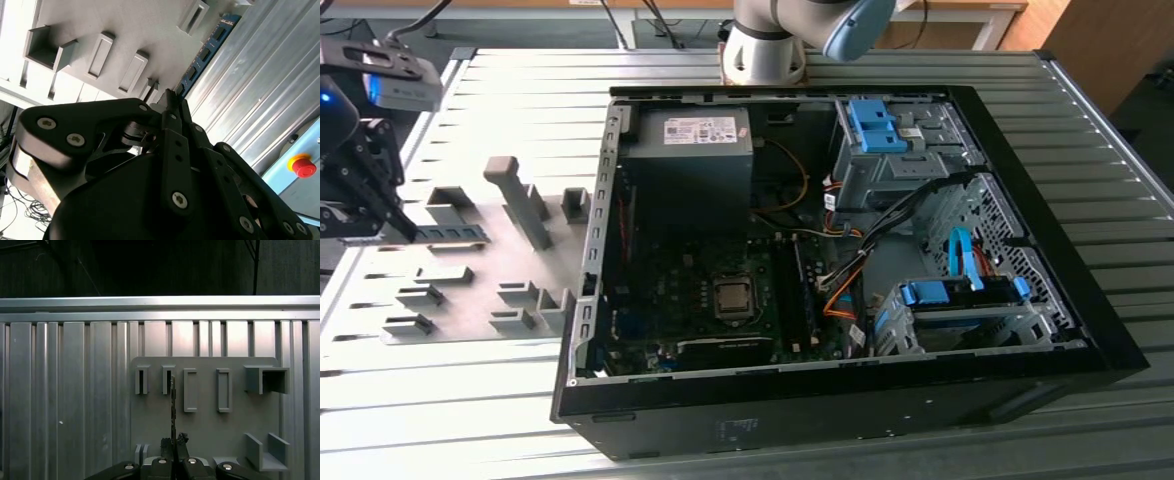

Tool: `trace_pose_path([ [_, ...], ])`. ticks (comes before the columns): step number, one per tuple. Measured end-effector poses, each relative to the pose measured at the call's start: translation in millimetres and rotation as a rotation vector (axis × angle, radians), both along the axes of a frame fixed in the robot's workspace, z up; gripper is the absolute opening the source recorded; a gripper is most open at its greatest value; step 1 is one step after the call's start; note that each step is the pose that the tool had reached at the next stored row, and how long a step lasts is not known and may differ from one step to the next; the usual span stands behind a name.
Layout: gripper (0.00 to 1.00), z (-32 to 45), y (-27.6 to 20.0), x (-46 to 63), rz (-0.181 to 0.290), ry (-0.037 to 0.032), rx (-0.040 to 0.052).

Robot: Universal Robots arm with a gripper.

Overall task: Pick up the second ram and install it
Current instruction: 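Pick up the second ram and move it above second insertion slot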

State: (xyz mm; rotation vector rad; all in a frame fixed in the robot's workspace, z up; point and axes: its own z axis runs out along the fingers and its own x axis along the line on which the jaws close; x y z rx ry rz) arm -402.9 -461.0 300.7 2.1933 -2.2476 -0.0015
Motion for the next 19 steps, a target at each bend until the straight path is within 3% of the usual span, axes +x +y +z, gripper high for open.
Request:
trace_pose_path([
  [14, 0.14, 6.3, 0.0, 0.0, 0.0, 0.0, -0.0001],
  [19, 0.14, 11.7, 0.0, 0.0, 0.0, 0.0001, -0.0001],
])
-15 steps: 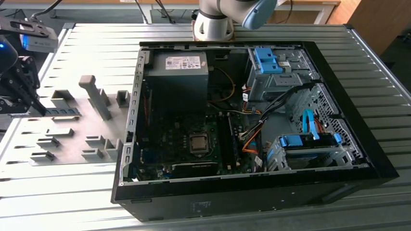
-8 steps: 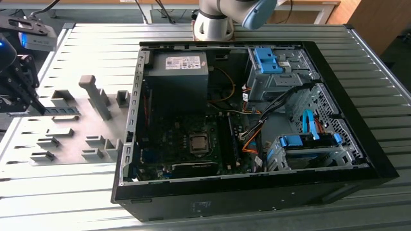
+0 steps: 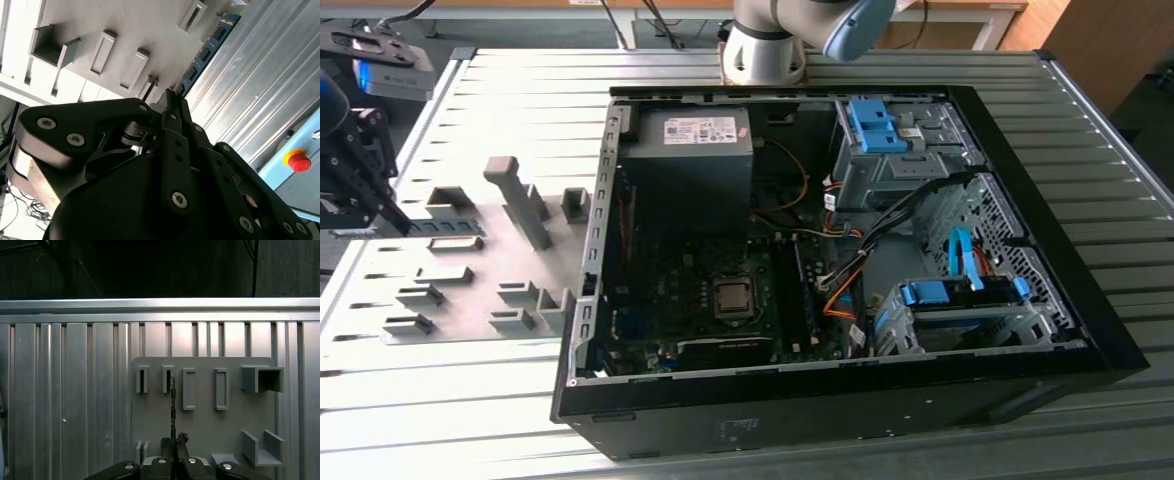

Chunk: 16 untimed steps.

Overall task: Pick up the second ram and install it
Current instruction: 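Pick up the second ram and move it above second insertion slot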

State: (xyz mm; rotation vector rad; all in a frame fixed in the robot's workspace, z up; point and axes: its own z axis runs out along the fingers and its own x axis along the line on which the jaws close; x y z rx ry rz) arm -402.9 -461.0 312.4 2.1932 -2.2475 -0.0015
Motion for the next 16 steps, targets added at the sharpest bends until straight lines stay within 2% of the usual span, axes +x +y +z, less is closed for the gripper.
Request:
trace_pose_path([
  [16, 0.14, 34.7, 0.0, 0.0, 0.0, 0.0, 0.0],
])
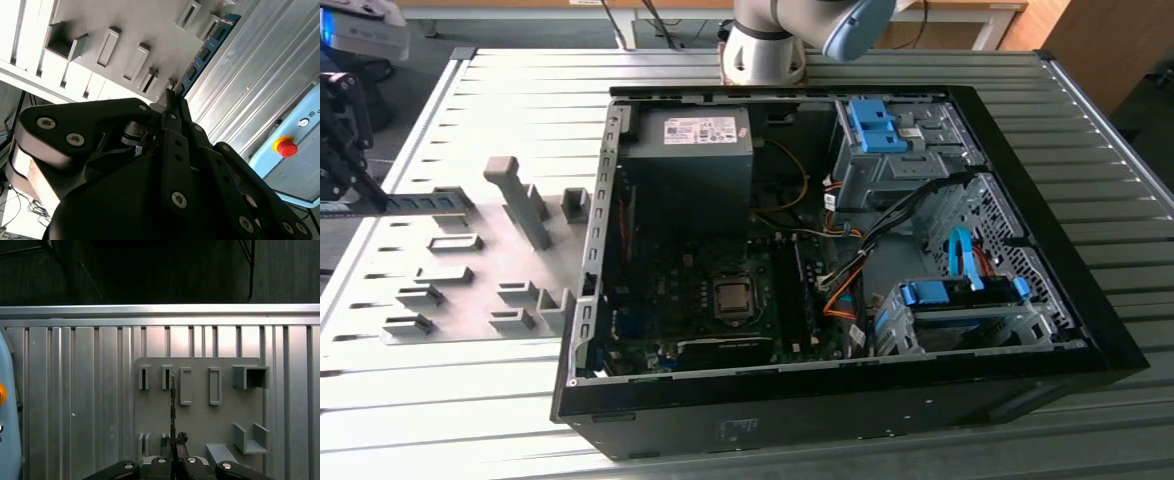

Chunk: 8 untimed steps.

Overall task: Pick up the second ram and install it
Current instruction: 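Pick up the second ram and move it above second insertion slot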

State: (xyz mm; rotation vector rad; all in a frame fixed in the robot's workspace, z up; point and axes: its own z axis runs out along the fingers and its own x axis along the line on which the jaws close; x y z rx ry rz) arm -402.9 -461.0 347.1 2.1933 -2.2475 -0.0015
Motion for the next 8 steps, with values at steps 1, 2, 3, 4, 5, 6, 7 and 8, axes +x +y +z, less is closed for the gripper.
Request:
trace_pose_path([
  [1, 0.14, 2.2, 0.0, 0.0, 0.0, -0.0001, 0.0],
  [2, 0.14, 4.2, 0.0, 0.0, 0.0, 0.0, 0.0],
  [3, 0.14, 6.1, 0.0, 0.0, 0.0, -0.0002, 0.0001],
  [4, 0.14, 8.0, 0.0, 0.0, 0.0, -0.0002, 0.0001],
  [5, 0.14, 10.8, 0.0, 0.0, 0.0, -0.0001, 0.0001],
  [6, 0.14, 13.3, 0.0, 0.0, 0.0, -0.0001, 0.0],
  [7, 0.14, 15.7, 0.0, 0.0, 0.0, -0.0001, 0.0001],
  [8, 0.14, 18.0, 0.0, 0.0, 0.0, -0.0001, 0.0],
])
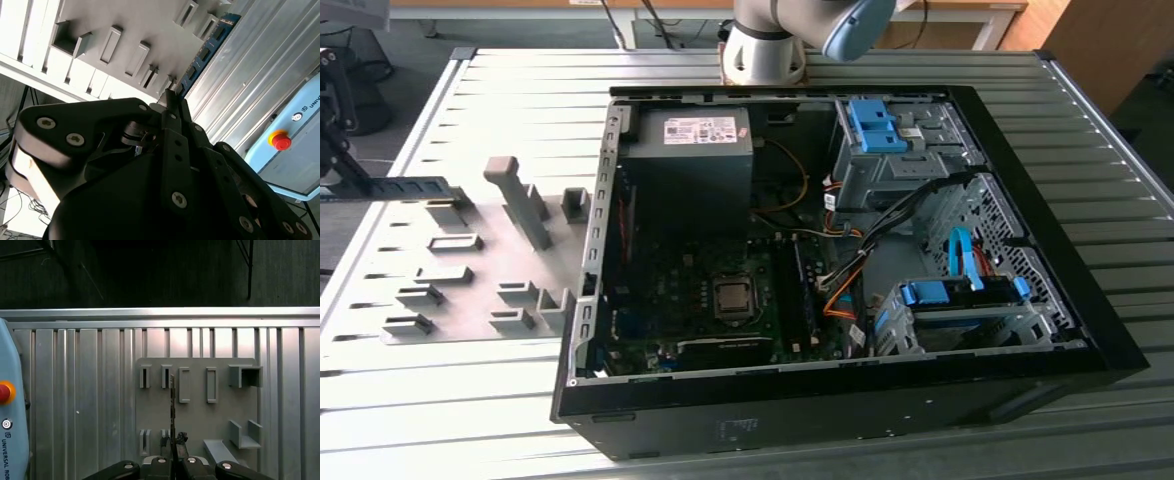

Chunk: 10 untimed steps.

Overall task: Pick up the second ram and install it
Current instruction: 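Pick up the second ram and move it above second insertion slot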

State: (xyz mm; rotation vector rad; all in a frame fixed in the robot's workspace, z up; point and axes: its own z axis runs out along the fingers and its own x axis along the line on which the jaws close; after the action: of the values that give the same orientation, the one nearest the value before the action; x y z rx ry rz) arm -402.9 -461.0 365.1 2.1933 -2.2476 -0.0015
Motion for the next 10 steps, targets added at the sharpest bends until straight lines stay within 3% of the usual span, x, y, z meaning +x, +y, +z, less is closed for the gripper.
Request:
trace_pose_path([
  [10, 0.14, 23.5, 0.0, 0.0, 0.0, 0.0, -0.0001],
])
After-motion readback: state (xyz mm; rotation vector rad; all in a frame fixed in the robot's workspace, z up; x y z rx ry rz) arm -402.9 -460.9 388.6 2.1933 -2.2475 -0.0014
